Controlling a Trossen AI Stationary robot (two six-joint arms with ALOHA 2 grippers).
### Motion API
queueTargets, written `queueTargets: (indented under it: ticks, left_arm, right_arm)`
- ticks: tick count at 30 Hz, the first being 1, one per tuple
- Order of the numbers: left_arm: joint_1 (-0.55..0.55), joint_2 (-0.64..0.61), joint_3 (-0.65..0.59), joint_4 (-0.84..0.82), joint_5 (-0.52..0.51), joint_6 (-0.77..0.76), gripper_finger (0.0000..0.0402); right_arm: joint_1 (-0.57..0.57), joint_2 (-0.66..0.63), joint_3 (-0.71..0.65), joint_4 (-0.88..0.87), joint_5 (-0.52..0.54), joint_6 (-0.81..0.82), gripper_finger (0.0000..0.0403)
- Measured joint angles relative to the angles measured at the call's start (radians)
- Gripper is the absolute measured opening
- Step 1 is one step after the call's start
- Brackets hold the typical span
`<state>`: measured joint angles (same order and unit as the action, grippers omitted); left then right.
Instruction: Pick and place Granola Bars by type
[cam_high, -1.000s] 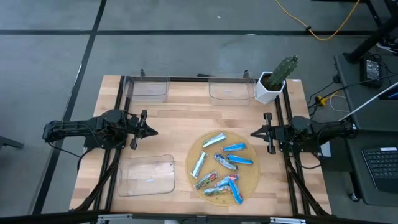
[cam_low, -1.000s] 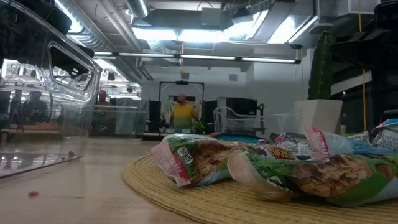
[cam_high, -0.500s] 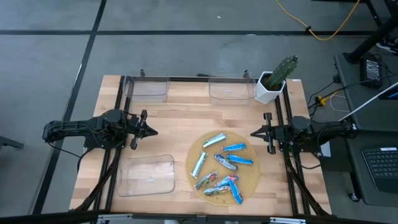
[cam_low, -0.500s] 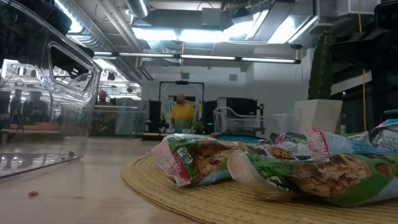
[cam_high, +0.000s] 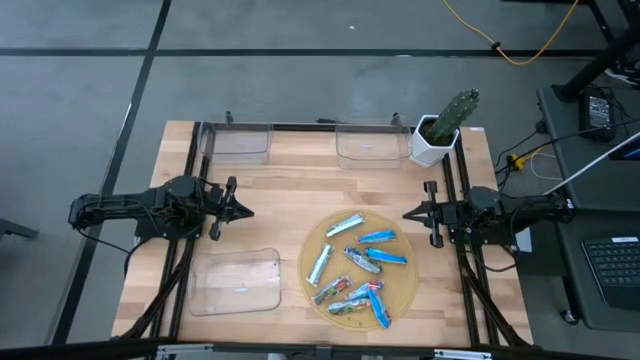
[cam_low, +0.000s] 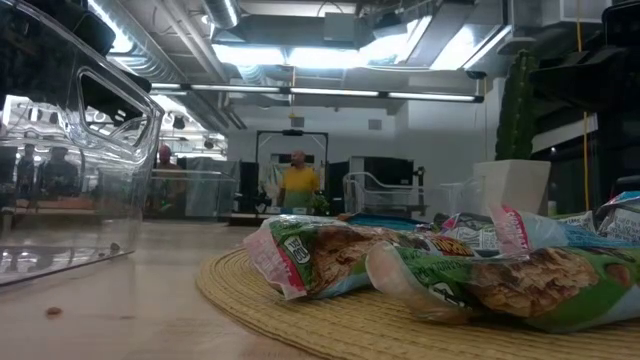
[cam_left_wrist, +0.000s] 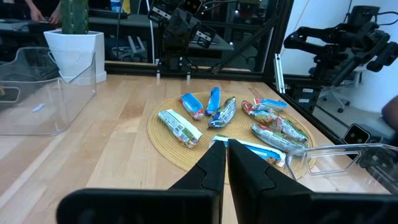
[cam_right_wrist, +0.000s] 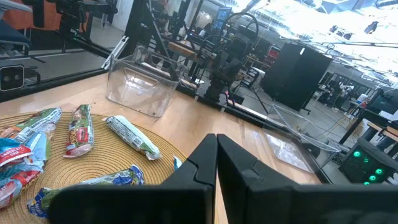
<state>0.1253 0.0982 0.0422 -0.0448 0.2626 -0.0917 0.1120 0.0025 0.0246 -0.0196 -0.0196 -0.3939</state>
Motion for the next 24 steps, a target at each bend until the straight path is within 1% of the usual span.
queueTargets:
  ticks: [24]
  left_arm:
    - [0.0, 0.0, 0.0, 0.0, 0.0, 0.0, 0.0009]
  right_arm:
    - [0.0, 0.0, 0.0, 0.0, 0.0, 0.0, 0.0016]
